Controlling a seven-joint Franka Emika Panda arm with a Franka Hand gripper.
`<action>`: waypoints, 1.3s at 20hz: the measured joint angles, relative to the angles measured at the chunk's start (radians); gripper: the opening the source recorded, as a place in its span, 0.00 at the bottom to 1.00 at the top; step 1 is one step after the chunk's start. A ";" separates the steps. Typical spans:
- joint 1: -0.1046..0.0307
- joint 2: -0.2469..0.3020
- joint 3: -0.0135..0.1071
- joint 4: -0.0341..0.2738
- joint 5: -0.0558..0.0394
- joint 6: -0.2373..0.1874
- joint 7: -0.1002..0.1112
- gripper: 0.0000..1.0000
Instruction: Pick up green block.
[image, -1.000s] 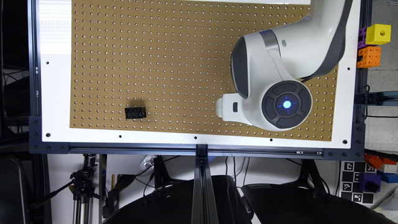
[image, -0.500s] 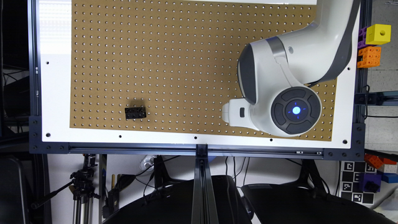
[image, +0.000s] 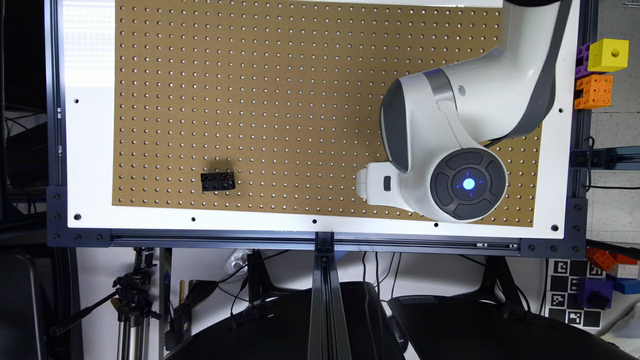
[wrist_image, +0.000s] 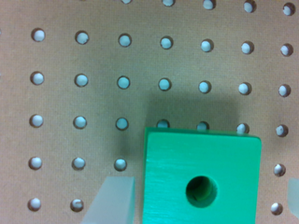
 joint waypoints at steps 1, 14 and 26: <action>0.000 0.000 0.000 0.000 0.0000 0.000 0.000 1.00; -0.001 -0.001 -0.002 0.000 -0.0004 -0.009 0.000 0.00; -0.001 -0.046 -0.003 0.000 -0.0007 -0.064 0.000 0.00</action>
